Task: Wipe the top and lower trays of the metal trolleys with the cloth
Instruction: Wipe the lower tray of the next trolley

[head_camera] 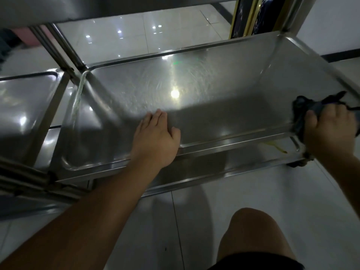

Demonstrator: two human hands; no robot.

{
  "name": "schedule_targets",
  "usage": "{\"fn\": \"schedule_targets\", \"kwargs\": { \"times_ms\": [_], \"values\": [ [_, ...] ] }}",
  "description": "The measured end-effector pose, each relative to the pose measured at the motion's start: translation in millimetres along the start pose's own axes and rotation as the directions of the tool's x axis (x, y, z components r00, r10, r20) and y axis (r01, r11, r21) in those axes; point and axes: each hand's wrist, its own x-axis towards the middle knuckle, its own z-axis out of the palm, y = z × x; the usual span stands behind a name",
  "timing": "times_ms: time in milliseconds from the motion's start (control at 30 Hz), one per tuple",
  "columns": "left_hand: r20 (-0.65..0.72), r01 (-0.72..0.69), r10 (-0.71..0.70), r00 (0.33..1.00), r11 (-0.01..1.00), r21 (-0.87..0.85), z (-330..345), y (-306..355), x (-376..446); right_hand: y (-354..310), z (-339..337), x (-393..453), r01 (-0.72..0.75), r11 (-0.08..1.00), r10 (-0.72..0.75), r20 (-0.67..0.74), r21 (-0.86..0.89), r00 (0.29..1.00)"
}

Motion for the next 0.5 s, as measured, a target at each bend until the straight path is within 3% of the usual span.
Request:
{"fn": "schedule_targets", "kwargs": {
  "times_ms": [133, 233, 433, 500],
  "values": [
    [0.021, 0.005, -0.004, 1.000, 1.000, -0.011, -4.1, 3.1, -1.5, -84.0, -11.0, -57.4, 0.215, 0.969, -0.234, 0.174, 0.122, 0.957],
    [0.039, 0.005, -0.004, 0.999, 1.000, -0.025, -6.3, 4.0, -2.8, -141.4, -24.4, -92.5, 0.305, 0.910, -0.353, 0.137, 0.279, 0.926],
    [0.040, -0.006, 0.008, 0.999, 0.999, -0.047, -4.7, 2.1, -0.9, -183.3, -25.9, -105.7, 0.287, 0.912, -0.328, 0.100, 0.295, 0.939],
    [0.034, -0.013, 0.015, 0.999, 0.998, -0.058, -2.9, 0.8, -0.5, -184.6, -28.9, -100.6, 0.277, 0.920, -0.326, 0.150, 0.278, 0.933]
  ]
}}
